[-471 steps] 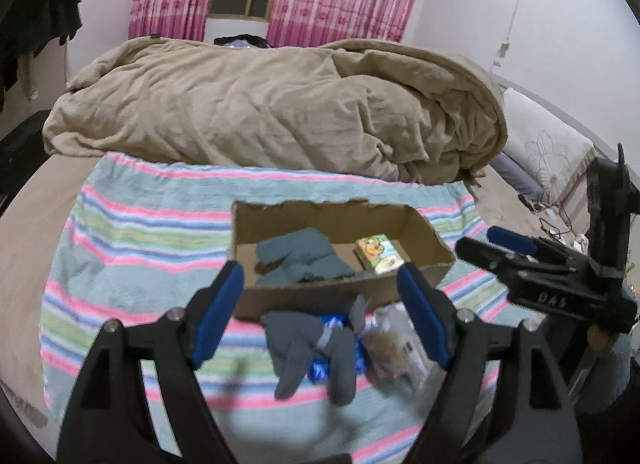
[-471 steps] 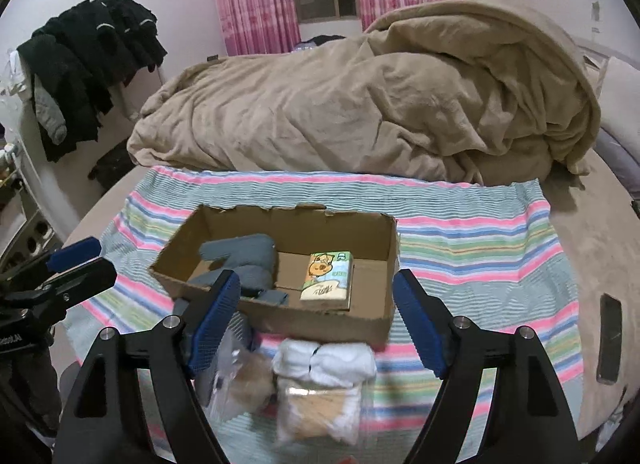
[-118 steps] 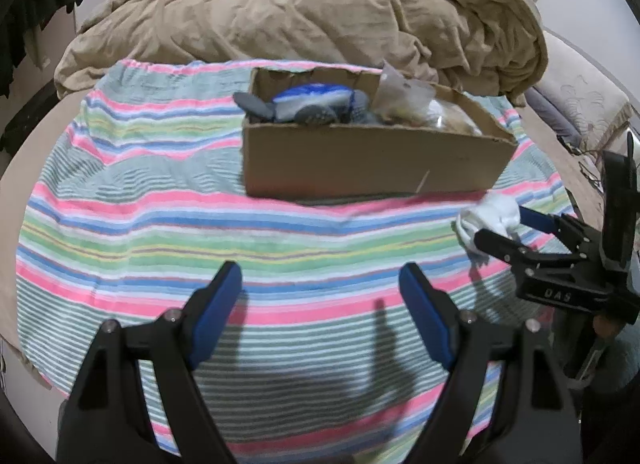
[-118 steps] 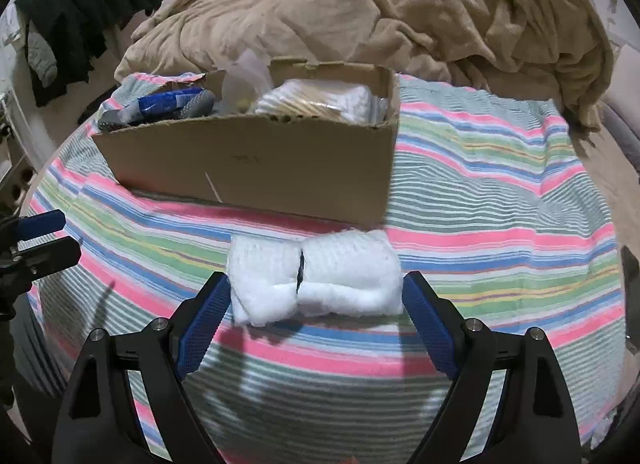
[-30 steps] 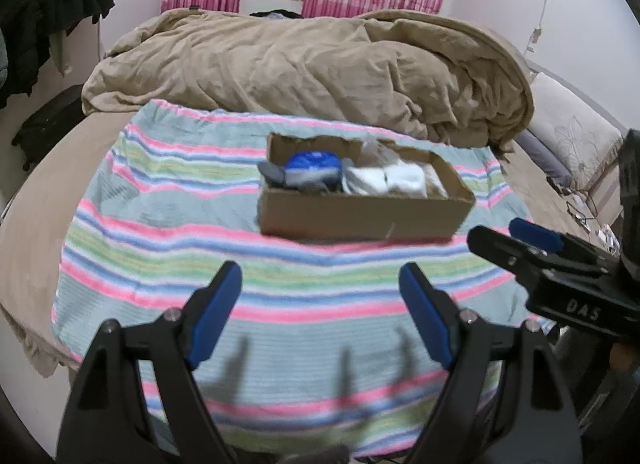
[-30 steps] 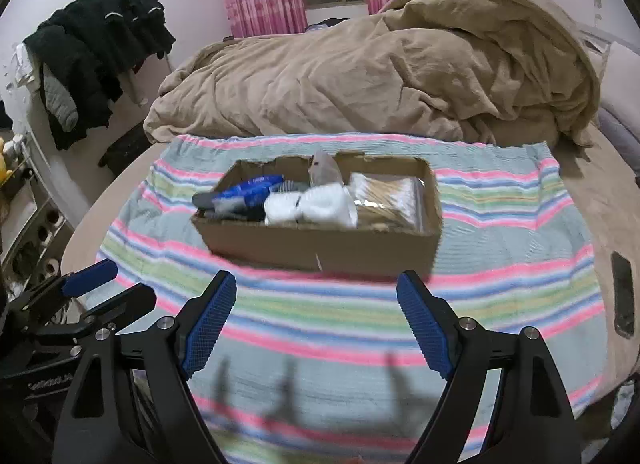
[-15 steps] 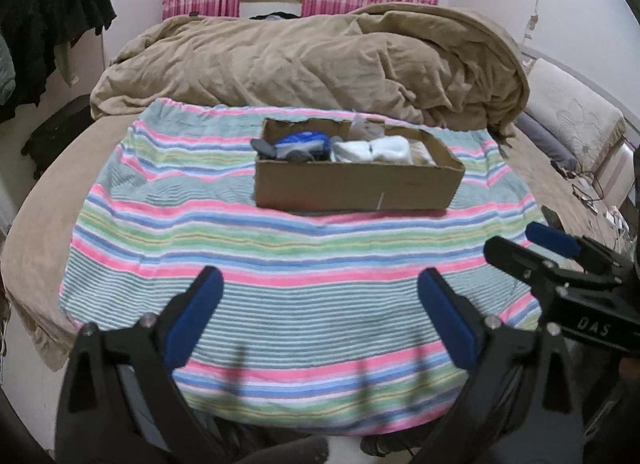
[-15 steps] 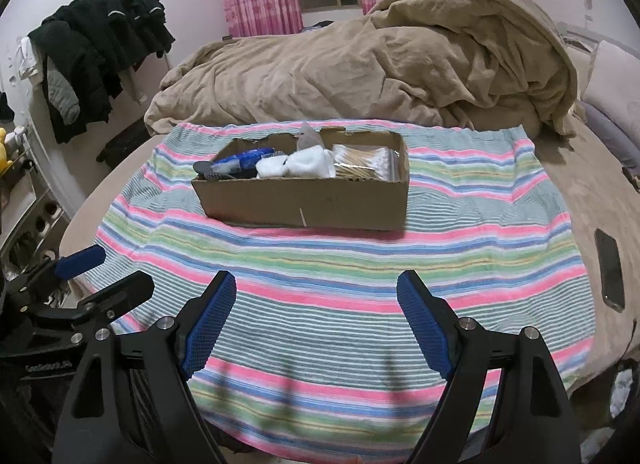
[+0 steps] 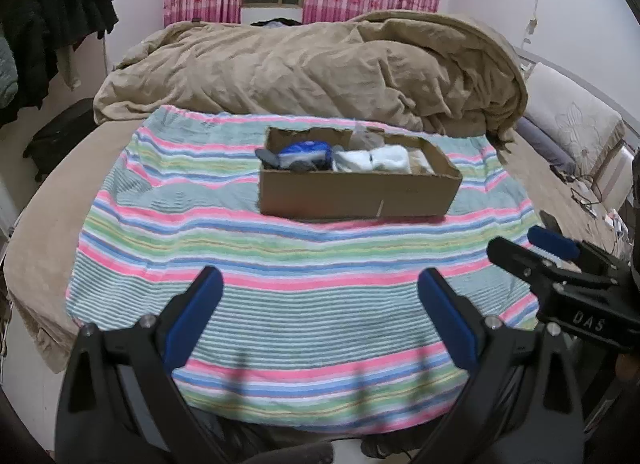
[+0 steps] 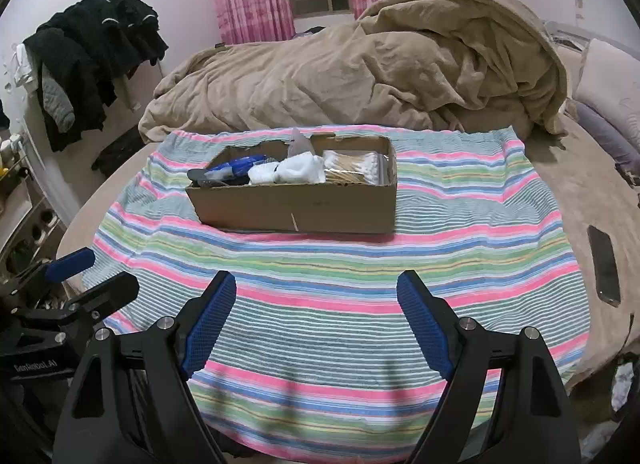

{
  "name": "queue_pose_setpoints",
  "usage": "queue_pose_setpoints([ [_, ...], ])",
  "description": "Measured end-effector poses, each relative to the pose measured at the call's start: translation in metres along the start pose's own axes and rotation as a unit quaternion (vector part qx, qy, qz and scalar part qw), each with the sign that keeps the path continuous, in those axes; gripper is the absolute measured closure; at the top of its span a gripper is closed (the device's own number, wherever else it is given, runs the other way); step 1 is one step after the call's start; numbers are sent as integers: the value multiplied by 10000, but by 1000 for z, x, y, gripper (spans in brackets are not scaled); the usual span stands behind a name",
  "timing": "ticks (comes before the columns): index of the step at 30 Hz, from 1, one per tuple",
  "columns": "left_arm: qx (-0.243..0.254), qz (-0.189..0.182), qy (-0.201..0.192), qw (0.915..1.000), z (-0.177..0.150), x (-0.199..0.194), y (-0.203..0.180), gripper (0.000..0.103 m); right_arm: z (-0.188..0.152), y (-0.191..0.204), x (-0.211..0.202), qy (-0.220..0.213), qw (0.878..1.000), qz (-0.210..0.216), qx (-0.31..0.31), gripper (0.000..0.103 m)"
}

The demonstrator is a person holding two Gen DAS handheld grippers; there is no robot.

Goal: Organize objects

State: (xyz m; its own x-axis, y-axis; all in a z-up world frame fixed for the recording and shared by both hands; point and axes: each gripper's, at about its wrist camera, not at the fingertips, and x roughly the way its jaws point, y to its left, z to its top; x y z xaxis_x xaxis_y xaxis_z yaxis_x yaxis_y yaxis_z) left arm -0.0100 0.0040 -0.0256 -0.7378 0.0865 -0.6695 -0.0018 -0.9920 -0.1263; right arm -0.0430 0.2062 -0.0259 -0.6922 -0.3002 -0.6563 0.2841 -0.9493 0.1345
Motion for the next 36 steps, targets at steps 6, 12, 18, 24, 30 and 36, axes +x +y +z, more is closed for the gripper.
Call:
queue_pose_setpoints([
  [6, -47, 13, -44, 10000, 2, -1, 7, 1, 1, 1, -3, -32, 10000, -51, 2, 14],
  [12, -86, 40, -36, 9999, 2, -1, 13, 1, 2, 2, -4, -61, 10000, -67, -10, 13],
  [18, -89, 60, -54, 9999, 3, -2, 16, 1, 5, 4, -4, -68, 10000, -58, -38, 13],
  [24, -64, 49, -78, 9999, 3, -3, 16, 1, 6, 6, -6, -78, 9999, -62, -44, 13],
  [30, -91, 37, -92, 9999, 3, -4, 18, 1, 8, 11, -10, -105, 9999, -45, -70, 13],
  [36, -94, 61, -125, 9999, 2, -8, 20, 1, 8, 14, -13, -128, 9999, -36, -90, 13],
])
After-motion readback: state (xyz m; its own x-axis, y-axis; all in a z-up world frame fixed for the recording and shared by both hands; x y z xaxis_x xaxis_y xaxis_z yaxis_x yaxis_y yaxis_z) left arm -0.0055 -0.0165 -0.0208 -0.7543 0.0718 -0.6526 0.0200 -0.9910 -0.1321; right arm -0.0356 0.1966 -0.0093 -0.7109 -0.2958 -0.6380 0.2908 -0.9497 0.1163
